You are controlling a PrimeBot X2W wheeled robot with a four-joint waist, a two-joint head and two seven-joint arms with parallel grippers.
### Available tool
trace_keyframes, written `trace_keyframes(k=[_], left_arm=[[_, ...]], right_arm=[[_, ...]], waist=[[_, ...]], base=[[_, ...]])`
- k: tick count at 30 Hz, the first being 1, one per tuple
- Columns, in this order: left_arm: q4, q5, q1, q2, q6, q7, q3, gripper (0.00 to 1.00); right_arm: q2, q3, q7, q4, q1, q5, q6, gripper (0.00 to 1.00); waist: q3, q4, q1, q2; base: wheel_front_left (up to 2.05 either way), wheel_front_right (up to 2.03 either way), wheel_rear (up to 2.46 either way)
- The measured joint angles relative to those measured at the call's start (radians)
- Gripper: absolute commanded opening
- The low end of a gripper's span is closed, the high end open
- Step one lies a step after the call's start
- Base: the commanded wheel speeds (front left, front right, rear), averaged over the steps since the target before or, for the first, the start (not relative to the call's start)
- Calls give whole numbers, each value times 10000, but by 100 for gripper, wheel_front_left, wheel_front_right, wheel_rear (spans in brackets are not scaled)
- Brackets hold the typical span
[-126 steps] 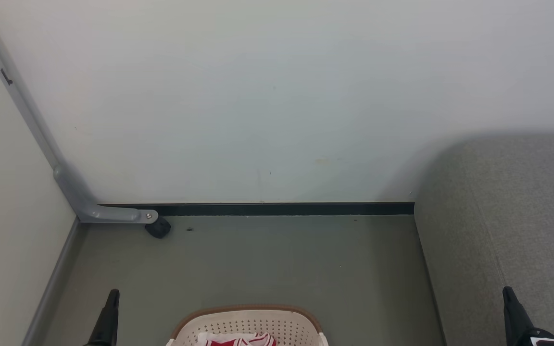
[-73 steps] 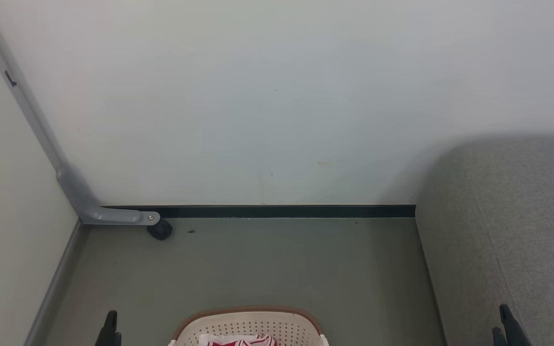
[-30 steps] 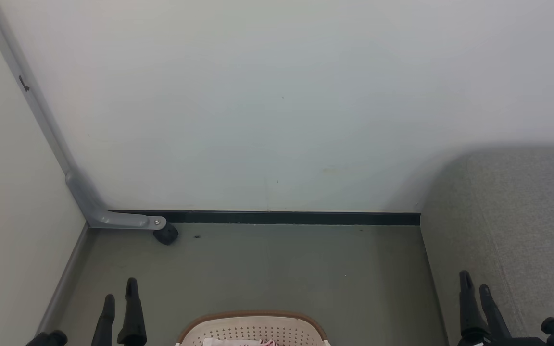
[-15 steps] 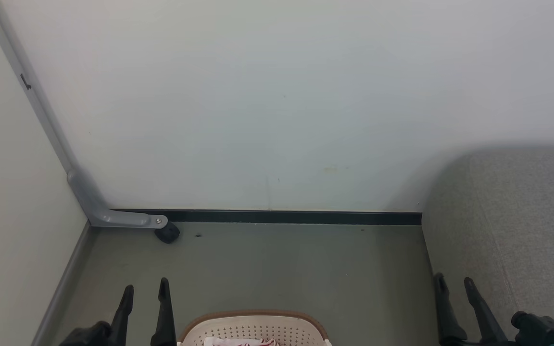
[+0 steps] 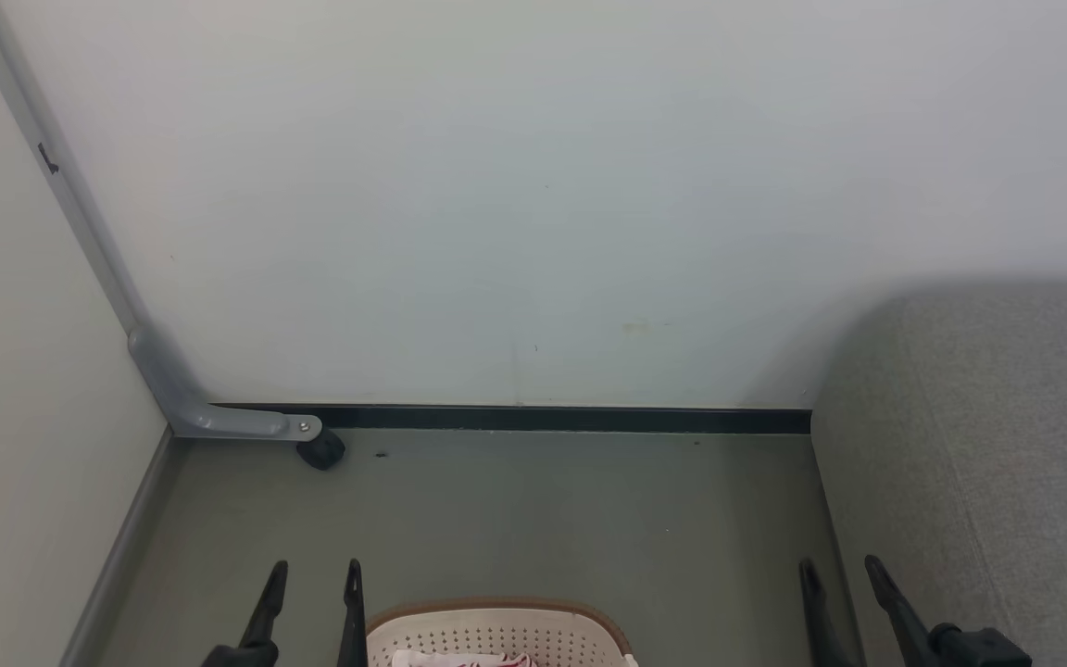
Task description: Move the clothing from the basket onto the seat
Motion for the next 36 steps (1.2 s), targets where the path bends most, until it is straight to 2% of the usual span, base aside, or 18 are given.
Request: trace_keyframes(k=[8, 17, 36], left_arm=[[650, 594, 2, 13, -182, -288, -194, 100], [1281, 462, 1, 13, -359, -290, -119, 100], [1747, 98, -97, 12, -364, -290, -293, 100]], right_arm=[[54, 56, -268, 677, 86, -644, -228, 100], [167, 19, -272, 1070, 123, -593, -226, 100], [267, -79, -272, 1327, -50, -502, -136, 100]], waist=[[-5, -33, 0, 0], [-39, -79, 0, 0], [-145, -98, 0, 0]], base=[[0, 0, 0], [0, 0, 0], [0, 0, 0]])
